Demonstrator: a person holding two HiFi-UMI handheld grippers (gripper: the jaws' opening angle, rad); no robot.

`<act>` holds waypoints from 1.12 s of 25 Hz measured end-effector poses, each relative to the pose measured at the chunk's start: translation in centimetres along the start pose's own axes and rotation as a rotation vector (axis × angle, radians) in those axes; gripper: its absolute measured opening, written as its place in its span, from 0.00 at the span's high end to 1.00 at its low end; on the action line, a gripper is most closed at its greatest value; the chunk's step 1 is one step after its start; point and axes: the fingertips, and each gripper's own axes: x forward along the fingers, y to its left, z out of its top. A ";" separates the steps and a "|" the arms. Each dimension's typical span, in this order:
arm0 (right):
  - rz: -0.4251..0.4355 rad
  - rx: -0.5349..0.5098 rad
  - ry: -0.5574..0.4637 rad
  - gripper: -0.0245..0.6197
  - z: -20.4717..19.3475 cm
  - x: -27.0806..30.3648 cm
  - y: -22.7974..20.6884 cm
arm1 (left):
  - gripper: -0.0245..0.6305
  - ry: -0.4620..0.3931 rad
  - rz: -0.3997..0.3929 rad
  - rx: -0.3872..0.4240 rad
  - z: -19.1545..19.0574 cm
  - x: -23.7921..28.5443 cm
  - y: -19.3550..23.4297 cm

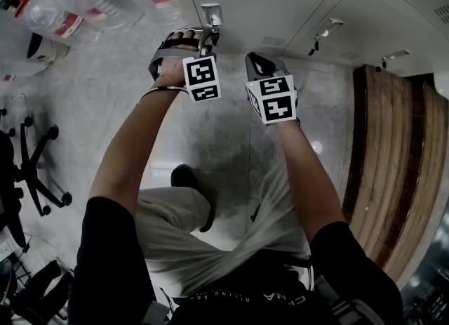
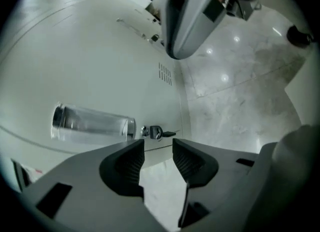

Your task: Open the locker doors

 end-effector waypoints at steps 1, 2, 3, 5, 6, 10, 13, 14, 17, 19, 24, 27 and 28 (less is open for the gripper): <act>0.001 -0.001 0.004 0.90 -0.1 0.0 -0.1 | 0.70 -0.016 -0.018 -0.073 -0.3 -0.5 0.0; 0.002 -0.004 0.008 0.90 -0.3 0.1 -0.1 | 0.70 -0.042 -0.040 -0.164 -0.5 -1.0 0.1; 0.006 -0.007 0.011 0.90 -0.5 0.1 -0.1 | 0.70 -0.077 -0.066 -0.273 -0.6 -1.7 0.1; 0.026 -0.023 0.012 0.90 -0.7 0.1 0.1 | 0.71 -0.169 -0.144 -0.536 -0.7 -3.1 0.5; 0.042 -0.036 0.011 0.90 -0.8 0.0 0.4 | 0.72 -0.219 -0.183 -0.664 -0.7 -3.9 1.0; 0.101 -0.066 0.002 0.90 -0.8 -0.1 1.8 | 0.89 -0.402 -0.221 -0.962 -1.0 -7.6 3.6; 0.125 -0.098 -0.002 0.90 0.9 0.3 3.1 | 0.93 -0.491 -0.253 -1.113 -1.1 -8.8 4.1; 0.136 -0.119 -0.006 0.90 1.8 0.5 3.7 | 0.93 -0.511 -0.262 -1.140 -1.1 -9.0 4.2; 0.162 -0.148 -0.040 0.90 5.4 1.6 5.0 | 0.93 -0.549 -0.251 -1.179 -1.2 -9.5 5.1; 0.179 -0.112 -0.077 0.90 8.0 2.7 5.4 | 0.93 -0.549 -0.232 -1.183 -1.5 -9.8 5.6; 0.156 -0.031 -0.098 0.87 11.6 5.2 5.8 | 0.93 -0.524 -0.221 -1.164 -3.2 -10.3 5.1; 0.119 -0.014 -0.086 0.77 11.9 6.2 6.1 | 0.93 -0.507 -0.212 -1.170 -4.6 -10.2 4.9; 0.107 -0.010 -0.085 0.77 12.0 6.4 6.1 | 0.93 -0.503 -0.209 -1.173 -5.0 -10.2 4.9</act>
